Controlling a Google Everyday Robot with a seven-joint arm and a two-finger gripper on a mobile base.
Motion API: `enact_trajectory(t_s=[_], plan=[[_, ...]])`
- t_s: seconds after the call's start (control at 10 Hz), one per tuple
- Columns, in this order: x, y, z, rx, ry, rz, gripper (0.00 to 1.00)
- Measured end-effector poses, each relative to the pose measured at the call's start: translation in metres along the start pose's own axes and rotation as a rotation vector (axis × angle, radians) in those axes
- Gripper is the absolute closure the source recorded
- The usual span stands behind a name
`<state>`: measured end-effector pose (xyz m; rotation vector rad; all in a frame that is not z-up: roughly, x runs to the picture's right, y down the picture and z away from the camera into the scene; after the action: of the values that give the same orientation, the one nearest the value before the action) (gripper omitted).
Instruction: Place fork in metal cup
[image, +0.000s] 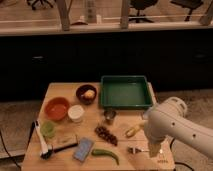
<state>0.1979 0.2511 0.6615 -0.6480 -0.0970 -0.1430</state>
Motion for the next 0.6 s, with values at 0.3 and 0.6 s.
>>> enact_trajectory(t_s=[0.3, 0.6], plan=[[-0.007, 0.007, 0.013, -0.008, -0.028, -0.006, 0.20], [-0.011, 0.013, 0.031, -0.019, -0.052, -0.010, 0.20]])
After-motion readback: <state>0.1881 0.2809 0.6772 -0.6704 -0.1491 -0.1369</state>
